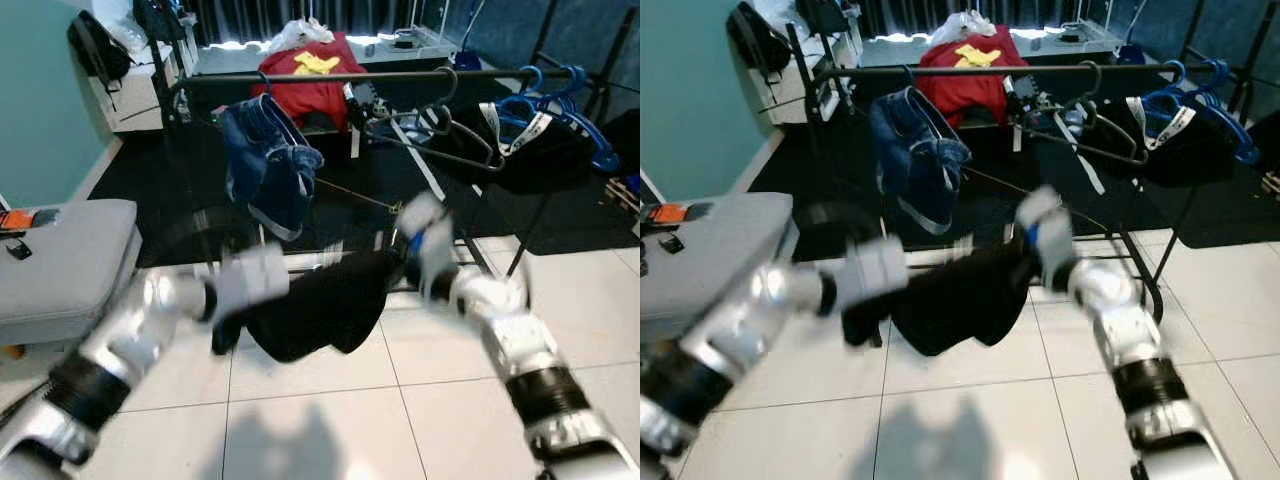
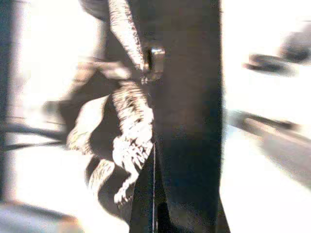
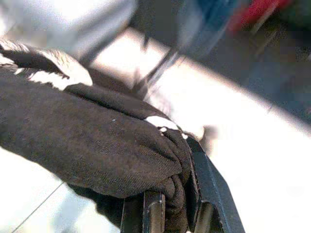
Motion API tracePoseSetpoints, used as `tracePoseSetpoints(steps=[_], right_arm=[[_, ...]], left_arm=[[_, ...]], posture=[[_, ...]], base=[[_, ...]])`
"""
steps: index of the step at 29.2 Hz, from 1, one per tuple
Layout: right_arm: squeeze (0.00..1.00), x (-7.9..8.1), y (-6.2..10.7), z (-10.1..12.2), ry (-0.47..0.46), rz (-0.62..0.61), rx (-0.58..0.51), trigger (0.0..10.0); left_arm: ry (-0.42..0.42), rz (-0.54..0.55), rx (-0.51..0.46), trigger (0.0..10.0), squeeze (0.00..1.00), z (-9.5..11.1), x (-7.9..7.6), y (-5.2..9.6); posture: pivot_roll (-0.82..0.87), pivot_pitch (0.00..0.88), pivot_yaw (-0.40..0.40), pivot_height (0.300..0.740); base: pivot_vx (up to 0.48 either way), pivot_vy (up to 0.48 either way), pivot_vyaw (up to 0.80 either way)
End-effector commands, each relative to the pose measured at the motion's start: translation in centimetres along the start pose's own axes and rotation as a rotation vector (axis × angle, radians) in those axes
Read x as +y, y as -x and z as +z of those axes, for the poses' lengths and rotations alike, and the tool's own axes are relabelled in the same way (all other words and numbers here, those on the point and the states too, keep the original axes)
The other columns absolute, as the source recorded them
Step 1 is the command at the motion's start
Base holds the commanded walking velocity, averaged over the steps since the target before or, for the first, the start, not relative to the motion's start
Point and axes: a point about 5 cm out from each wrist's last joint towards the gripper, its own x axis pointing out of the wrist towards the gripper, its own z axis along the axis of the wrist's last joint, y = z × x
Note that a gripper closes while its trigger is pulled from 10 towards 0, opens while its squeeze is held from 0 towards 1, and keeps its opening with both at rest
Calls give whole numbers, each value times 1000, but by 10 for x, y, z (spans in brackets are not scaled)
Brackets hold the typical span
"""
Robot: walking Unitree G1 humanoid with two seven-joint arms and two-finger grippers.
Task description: Hang hanger
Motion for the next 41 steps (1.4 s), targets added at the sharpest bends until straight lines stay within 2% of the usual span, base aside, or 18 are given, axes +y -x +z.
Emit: tracePoseSetpoints(steps=[1,6,8,10,12,14,16,18,21,22,23,24,26,28,35,38,39,41], right_arm=[[0,-2,4,-9,-39,7,82,0],[0,3,-5,-24,-60,19,125,0],[0,-19,-10,-5,-33,-142,24,0],[0,-37,-10,19,3,-280,-81,0],[0,-57,2,58,75,-427,-231,0],[0,-62,6,68,92,-463,-270,0],[0,-78,30,105,182,-618,-444,0],[0,-80,35,109,199,-641,-469,0],[0,-77,31,96,188,-594,-413,0],[0,-72,25,82,156,-539,-360,0],[0,-63,16,58,101,-442,-267,0],[0,-63,16,58,101,-442,-267,0],[0,-40,0,10,-100,-260,-109,0],[0,-28,-2,-14,-141,-223,-45,0],[0,-36,3,-9,-164,-299,-128,0],[0,-45,6,4,-140,-334,-188,0],[0,-52,9,23,-130,-342,-265,0],[0,-53,10,32,-133,-329,-300,0]], left_arm=[[67,-64,125,0,0,-29,-9,2],[71,53,93,0,0,-33,1,-16],[56,316,52,0,0,-24,35,-20],[41,550,-13,0,0,-7,66,-14],[-33,777,-106,0,0,21,98,10],[-55,829,-129,0,0,29,105,17],[-160,1004,-220,0,0,54,124,44],[-191,1031,-233,0,0,57,125,48],[-208,953,-216,0,0,50,117,40],[-194,827,-199,0,0,42,104,26],[-163,630,-156,0,0,26,82,7],[-163,630,-156,0,0,26,82,7],[-124,247,-55,0,0,-10,29,-25],[-88,93,-24,0,0,-28,-1,-33],[20,184,-138,0,0,-22,0,-30],[41,150,-191,0,0,-15,0,-28],[24,83,-223,0,0,-7,-3,-25],[26,59,-234,0,0,-4,-4,-23]], posture=[[35,74,52,740],[38,72,50,740],[34,69,50,740],[34,69,50,740],[34,68,48,740],[34,68,48,740],[32,70,48,740],[32,70,48,740],[31,73,50,740],[32,78,49,740],[32,82,50,740],[32,82,50,740],[32,87,51,740],[32,89,51,740],[35,82,52,740],[32,72,49,740],[30,67,47,740],[29,66,47,740]], base=[[0,0,0],[0,0,0],[0,0,0],[0,0,0],[0,0,0],[0,0,0],[0,0,0],[0,0,0],[0,0,0],[0,0,0],[0,0,0],[0,0,0],[0,0,0],[0,0,0],[0,0,0],[0,0,0],[0,0,0],[0,0,0]])
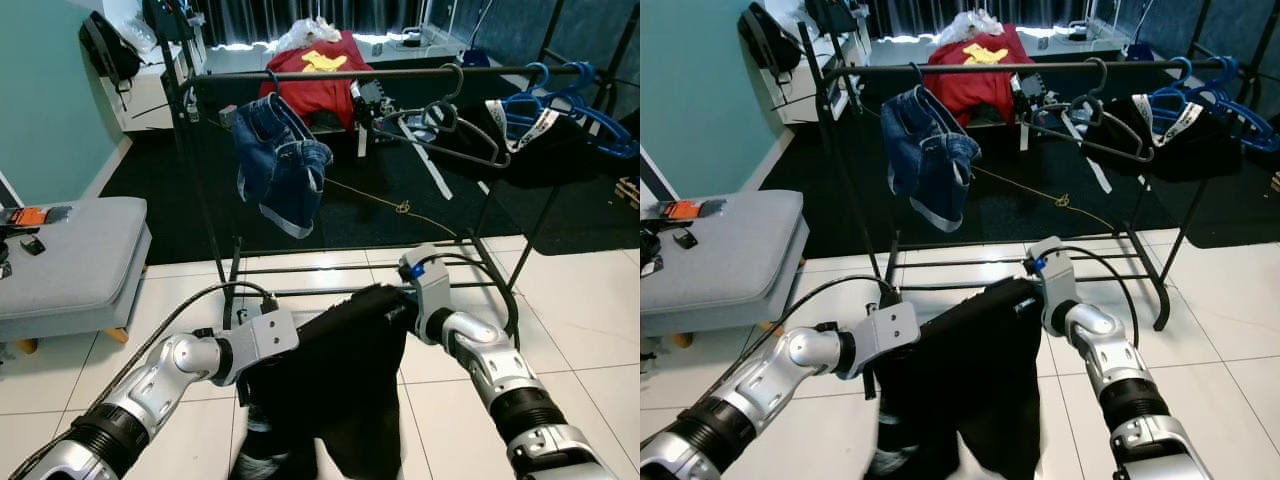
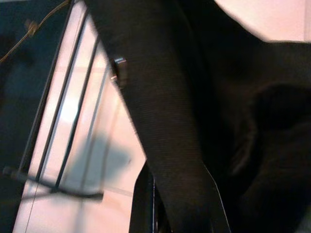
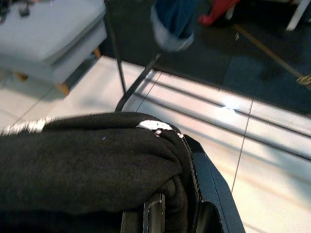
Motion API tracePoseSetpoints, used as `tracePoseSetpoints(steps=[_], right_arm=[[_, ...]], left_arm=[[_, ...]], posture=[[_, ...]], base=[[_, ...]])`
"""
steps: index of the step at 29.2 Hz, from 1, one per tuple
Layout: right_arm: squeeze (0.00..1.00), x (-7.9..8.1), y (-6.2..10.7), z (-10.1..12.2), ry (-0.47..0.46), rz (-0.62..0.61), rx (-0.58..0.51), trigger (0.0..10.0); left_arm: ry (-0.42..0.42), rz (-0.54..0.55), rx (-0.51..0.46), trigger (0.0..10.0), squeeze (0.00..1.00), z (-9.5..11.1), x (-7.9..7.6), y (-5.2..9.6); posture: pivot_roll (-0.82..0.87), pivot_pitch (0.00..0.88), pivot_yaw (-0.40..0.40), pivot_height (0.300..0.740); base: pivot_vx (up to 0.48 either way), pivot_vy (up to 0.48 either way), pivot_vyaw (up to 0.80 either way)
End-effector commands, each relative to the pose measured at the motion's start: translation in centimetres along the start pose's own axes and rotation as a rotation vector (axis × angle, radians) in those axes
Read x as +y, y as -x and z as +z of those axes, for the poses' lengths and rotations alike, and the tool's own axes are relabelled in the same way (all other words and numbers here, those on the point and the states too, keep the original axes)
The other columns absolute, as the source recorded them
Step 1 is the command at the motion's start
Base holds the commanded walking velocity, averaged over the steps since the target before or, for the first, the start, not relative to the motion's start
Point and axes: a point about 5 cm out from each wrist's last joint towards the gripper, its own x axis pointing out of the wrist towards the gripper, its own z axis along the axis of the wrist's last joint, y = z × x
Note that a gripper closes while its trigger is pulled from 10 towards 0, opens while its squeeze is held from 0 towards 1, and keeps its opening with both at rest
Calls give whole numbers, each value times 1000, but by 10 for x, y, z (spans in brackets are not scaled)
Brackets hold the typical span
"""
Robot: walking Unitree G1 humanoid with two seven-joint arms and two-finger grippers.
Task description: Hang hanger
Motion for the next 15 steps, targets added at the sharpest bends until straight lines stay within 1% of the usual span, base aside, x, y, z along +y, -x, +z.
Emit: tracePoseSetpoints(steps=[1,2,3,4,7,10,15], right_arm=[[0,-21,8,22,-9,-87,-98,0],[0,-21,8,23,-12,-82,-100,0],[0,-18,7,26,-14,-55,-111,0],[0,-18,7,26,-14,-55,-111,0],[0,-15,6,32,-23,-17,-126,0],[0,-12,5,33,-27,10,-128,0],[0,-12,6,32,-22,15,-122,0]], left_arm=[[58,-34,75,0,0,-19,-4,9],[63,-39,74,0,0,-18,-5,10],[69,-48,45,0,0,-14,-4,10],[69,-48,45,0,0,-14,-4,10],[81,-56,5,0,0,-7,-3,11],[80,-67,-5,0,0,-3,-2,13],[82,-59,-5,0,0,-1,0,15]], posture=[[29,66,47,740],[29,66,47,740],[29,61,43,740],[29,61,43,740],[30,60,43,740],[30,61,43,740],[30,62,44,740]], base=[[0,0,0],[0,0,0],[0,0,0],[0,0,0],[0,0,0],[0,0,0],[0,0,0]])
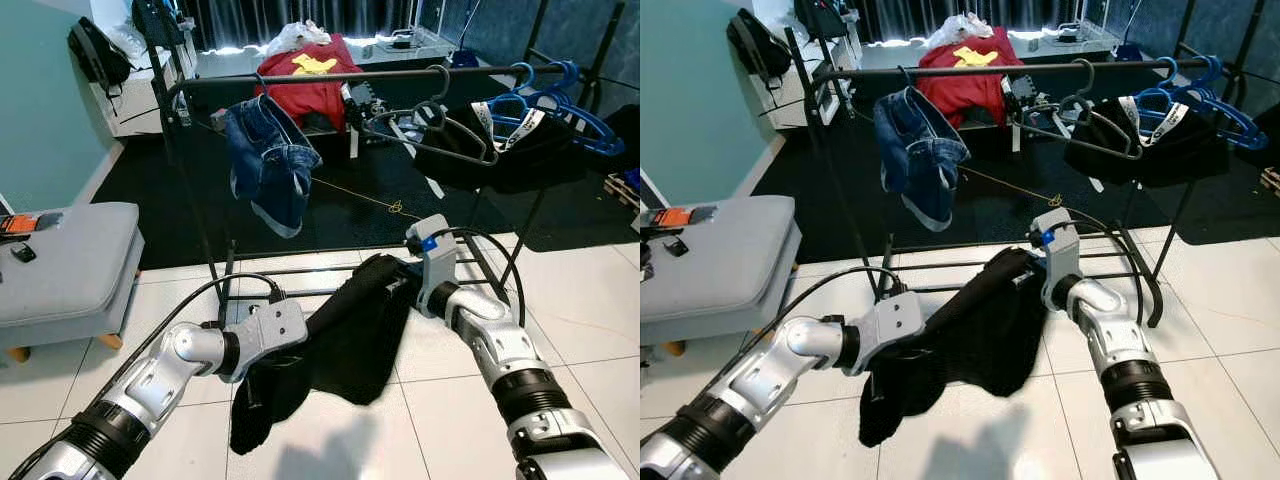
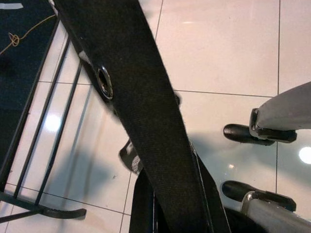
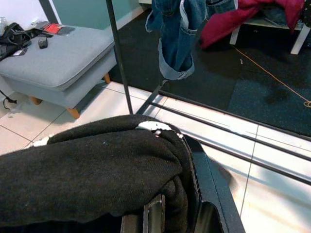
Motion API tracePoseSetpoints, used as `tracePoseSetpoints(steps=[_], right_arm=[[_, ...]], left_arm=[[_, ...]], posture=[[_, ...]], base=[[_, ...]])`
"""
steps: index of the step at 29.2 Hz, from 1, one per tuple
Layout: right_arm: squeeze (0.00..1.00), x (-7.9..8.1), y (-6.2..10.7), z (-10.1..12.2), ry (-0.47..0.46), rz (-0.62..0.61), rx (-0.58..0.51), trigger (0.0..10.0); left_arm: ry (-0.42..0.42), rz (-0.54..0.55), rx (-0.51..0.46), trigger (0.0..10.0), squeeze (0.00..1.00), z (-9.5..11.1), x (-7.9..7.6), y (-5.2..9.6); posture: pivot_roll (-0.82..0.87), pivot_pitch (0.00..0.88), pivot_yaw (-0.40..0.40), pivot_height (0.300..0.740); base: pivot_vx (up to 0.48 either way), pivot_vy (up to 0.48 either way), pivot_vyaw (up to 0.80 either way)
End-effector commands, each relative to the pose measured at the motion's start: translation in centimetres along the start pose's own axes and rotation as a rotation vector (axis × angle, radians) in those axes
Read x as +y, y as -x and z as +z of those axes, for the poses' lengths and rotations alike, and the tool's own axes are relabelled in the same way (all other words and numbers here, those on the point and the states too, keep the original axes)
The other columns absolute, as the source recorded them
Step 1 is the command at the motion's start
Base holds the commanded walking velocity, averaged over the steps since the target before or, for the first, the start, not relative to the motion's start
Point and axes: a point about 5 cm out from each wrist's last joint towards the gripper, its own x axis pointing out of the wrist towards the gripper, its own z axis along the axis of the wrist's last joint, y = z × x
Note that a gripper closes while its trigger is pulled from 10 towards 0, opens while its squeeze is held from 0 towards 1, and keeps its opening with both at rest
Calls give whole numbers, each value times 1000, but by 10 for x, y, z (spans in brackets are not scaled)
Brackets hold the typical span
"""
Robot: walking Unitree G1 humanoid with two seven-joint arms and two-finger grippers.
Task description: Hang hanger
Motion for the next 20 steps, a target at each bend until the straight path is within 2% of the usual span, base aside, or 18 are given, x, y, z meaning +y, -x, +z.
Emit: tracePoseSetpoints(steps=[1,4,8,9,11,12,17,18,19,20], right_arm=[[0,-14,5,14,-5,-52,-52,0],[0,-14,7,13,2,-56,-46,0],[0,-13,8,12,1,-52,-45,314],[0,-11,8,10,3,-40,-38,4235],[0,-10,8,9,4,-31,-34,4235],[1000,-10,9,8,-3,-31,-29,10000],[1000,-9,8,6,-12,-36,-15,10000],[243,-7,7,2,-22,-21,6,10000],[0,-3,7,-4,-21,6,40,10000],[0,-3,7,-4,-21,6,40,10000]], left_arm=[[35,-14,68,0,0,-16,-2,10],[66,76,76,0,0,-15,7,12],[79,104,66,0,0,-13,9,11],[84,116,57,0,0,-11,11,10],[85,121,52,0,0,-9,11,9],[87,122,49,0,0,-7,12,8],[119,130,49,0,0,-3,14,5],[140,128,52,0,0,-3,13,4],[153,116,58,0,0,-2,11,2],[153,116,58,0,0,-2,11,2]], posture=[[30,62,44,740],[30,65,46,740],[29,66,46,740],[29,67,48,740],[29,67,48,740],[29,68,48,740],[32,69,47,740],[32,70,48,740],[33,69,50,740],[33,69,50,740]], base=[[0,0,0],[0,0,0],[0,0,0],[0,0,0],[0,0,0],[0,0,0],[0,0,0],[0,0,0],[0,0,0],[0,0,0]])
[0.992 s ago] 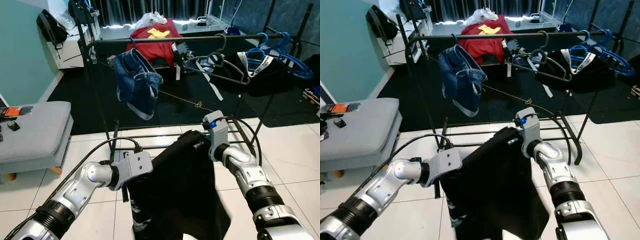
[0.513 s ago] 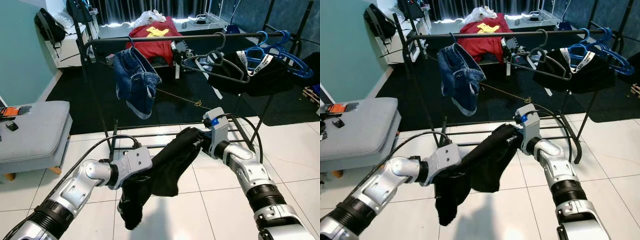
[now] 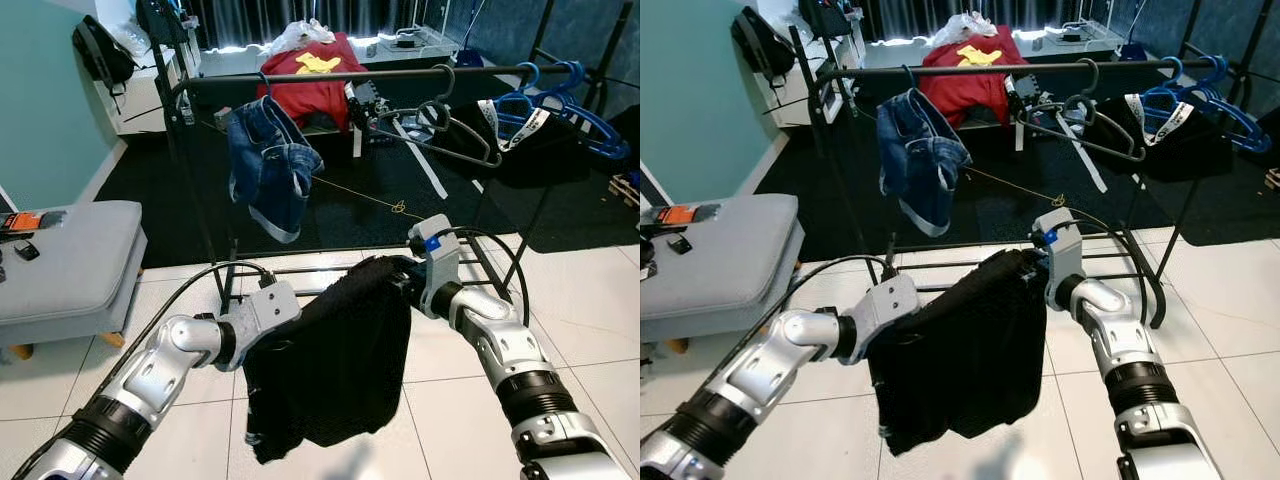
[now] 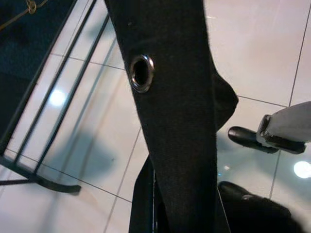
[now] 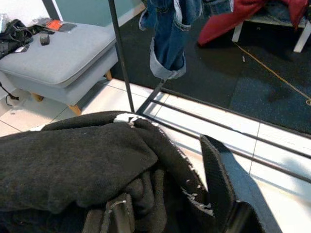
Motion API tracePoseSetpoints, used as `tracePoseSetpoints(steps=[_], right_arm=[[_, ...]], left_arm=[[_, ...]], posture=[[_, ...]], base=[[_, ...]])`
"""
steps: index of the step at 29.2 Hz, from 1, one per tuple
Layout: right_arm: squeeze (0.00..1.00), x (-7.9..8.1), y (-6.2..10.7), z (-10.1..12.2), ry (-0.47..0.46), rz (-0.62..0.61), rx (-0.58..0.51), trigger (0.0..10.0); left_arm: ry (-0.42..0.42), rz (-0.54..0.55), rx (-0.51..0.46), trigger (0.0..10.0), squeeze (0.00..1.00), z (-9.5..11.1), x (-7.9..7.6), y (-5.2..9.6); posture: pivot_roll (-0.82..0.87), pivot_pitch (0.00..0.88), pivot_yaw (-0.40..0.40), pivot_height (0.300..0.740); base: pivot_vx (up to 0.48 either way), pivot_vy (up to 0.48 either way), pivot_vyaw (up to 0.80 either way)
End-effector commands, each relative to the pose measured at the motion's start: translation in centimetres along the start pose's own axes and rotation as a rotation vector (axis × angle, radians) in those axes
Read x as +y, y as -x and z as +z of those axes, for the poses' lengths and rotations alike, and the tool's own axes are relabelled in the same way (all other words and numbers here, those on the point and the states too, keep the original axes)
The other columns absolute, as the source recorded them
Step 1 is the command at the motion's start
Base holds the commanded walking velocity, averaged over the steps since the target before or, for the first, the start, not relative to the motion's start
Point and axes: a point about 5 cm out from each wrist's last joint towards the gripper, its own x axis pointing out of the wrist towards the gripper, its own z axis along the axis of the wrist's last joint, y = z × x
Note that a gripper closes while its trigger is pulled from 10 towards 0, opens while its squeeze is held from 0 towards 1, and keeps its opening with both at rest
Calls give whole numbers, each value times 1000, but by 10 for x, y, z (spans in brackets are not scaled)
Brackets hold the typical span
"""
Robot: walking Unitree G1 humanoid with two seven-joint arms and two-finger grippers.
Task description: Hang hanger
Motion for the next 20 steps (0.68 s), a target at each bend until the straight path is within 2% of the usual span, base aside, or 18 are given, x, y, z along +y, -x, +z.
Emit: tracePoseSetpoints(steps=[1,5,6,8,9,10,11,12,14,16,18,19,20], right_arm=[[0,0,3,-6,-12,11,30,10000],[0,12,5,-21,-23,92,94,10000],[745,14,6,-24,-58,99,102,10000],[745,16,7,-26,-103,96,103,10000],[1000,19,7,-28,-86,115,122,10000],[1000,21,7,-30,-72,129,135,10000],[894,24,7,-34,-68,148,157,10000],[0,27,8,-37,-65,171,177,10000],[0,29,8,-39,-65,184,188,10000],[0,39,9,-48,-23,260,250,10000],[0,43,10,-53,4,285,281,10000],[0,53,9,-62,-18,319,305,10000],[0,55,9,-64,-31,324,308,10000]], left_arm=[[27,-2,17,0,0,-1,1,2],[52,-15,28,0,0,-1,-3,-1],[54,-16,32,0,0,-1,-3,-1],[53,-15,36,0,0,-1,-3,-2],[56,-6,38,0,0,0,-2,-2],[58,1,40,0,0,0,-1,-3],[60,9,40,0,0,1,0,-4],[61,11,40,0,0,1,0,-5],[62,11,41,0,0,2,-1,-5],[79,5,52,0,0,2,-5,-9],[89,0,61,0,0,1,-7,-11],[123,-5,90,0,0,-2,-13,-15],[131,-6,98,0,0,-2,-14,-16]], posture=[[33,69,50,740],[34,71,54,740],[35,71,55,740],[35,71,55,740],[37,70,60,740],[37,70,60,740],[39,72,62,740],[40,72,62,740],[40,72,62,740],[41,74,65,740],[41,74,65,740],[42,74,65,740],[42,74,65,740]], base=[[0,0,0],[0,0,0],[0,0,0],[0,0,0],[0,0,0],[0,0,0],[0,0,0],[0,0,0],[0,0,0],[0,0,0],[0,0,0],[0,0,0],[0,0,0]])
